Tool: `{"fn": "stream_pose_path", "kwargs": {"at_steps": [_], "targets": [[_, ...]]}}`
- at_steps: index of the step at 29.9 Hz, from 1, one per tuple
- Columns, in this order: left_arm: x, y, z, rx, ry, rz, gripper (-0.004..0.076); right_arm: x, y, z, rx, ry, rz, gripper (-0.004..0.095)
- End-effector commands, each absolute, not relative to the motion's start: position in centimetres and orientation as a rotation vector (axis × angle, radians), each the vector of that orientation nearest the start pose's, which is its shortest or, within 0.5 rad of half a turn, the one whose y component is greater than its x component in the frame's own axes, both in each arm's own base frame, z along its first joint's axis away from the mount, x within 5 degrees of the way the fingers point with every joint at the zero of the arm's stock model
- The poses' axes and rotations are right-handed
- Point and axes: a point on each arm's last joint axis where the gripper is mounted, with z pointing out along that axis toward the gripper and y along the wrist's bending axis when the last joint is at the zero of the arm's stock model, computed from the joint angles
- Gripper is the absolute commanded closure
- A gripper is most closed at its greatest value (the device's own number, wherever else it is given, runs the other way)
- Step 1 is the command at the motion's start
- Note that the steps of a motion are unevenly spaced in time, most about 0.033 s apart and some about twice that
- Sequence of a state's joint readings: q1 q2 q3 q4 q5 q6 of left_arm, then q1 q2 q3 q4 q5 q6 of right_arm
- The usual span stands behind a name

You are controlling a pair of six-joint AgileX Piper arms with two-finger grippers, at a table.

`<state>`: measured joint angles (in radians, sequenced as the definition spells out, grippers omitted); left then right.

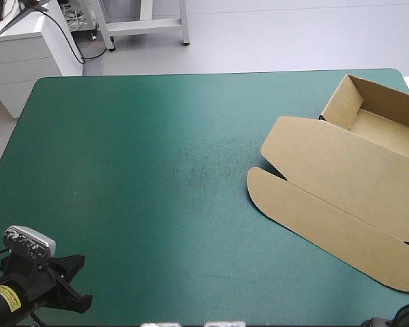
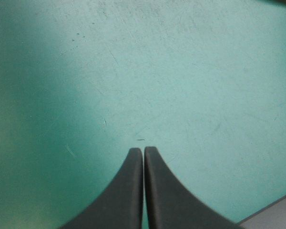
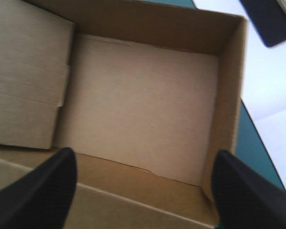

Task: Fold the box

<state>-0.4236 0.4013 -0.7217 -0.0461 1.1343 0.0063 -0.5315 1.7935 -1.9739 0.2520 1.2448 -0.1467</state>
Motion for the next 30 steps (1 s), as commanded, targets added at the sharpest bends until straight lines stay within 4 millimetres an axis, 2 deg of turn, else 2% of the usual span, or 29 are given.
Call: {"fn": "stream_pose_path", "kwargs": {"at_steps": [1, 2, 3, 6, 9, 14, 17, 21, 30], "targets": [[4.3, -2.5, 33.9, 0.471, 2.177, -0.31, 0.0732, 31.9, -14.5, 45.5, 0.353, 2.328, 0.074, 0.0625], [4.3, -2.5, 33.9, 0.472, 2.177, -0.31, 0.0732, 31.7, -13.7, 46.1, 0.327, 2.316, 0.075, 0.0815], [4.3, -2.4, 33.9, 0.472, 2.177, -0.299, 0.0732, 31.4, -12.8, 46.6, 0.305, 2.304, 0.083, 0.0933], [4.4, -2.4, 34.0, 0.47, 2.168, -0.286, 0.0732, 30.9, -9.7, 47.7, 0.215, 2.287, 0.116, 0.0907], [4.5, -2.4, 34.1, 0.467, 2.153, -0.289, 0.0732, 30.1, -6.0, 47.8, 0.09, 2.304, 0.166, 0.0907], [4.6, -2.5, 34.3, 0.46, 2.127, -0.296, 0.0732, 28.2, 0.2, 45.5, -0.165, 2.363, 0.239, 0.0907], [4.7, -2.5, 34.4, 0.457, 2.114, -0.298, 0.0732, 26.7, 2.7, 44.2, -0.285, 2.33, 0.261, 0.0907], [4.8, -2.5, 34.6, 0.437, 2.087, -0.311, 0.0732, 24.1, 4.1, 42.6, -0.336, 2.231, 0.271, 0.0908], [5.1, -2.5, 34.8, 0.406, 2.046, -0.306, 0.0732, 17.9, 3.3, 38.3, -0.318, 2.055, 0.199, 0.0908]]}}
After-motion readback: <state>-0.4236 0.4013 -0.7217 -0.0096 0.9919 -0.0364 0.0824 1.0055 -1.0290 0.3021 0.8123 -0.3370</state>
